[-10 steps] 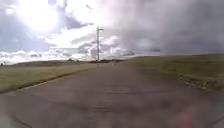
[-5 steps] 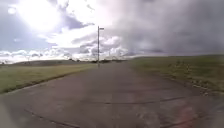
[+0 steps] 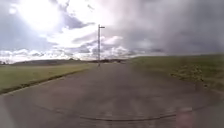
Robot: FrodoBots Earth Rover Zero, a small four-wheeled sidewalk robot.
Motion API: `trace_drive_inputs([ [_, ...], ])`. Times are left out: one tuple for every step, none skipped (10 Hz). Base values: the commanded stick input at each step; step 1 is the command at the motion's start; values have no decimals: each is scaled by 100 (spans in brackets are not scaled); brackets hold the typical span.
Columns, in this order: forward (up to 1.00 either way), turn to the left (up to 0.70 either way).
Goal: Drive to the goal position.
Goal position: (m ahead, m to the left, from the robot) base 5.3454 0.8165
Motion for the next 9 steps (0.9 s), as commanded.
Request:
trace_drive_inputs([
  [100,0],
  [100,0],
  [100,0],
  [100,0],
  [100,0],
  [100,0],
  [100,0],
  [100,0],
  [100,0],
])
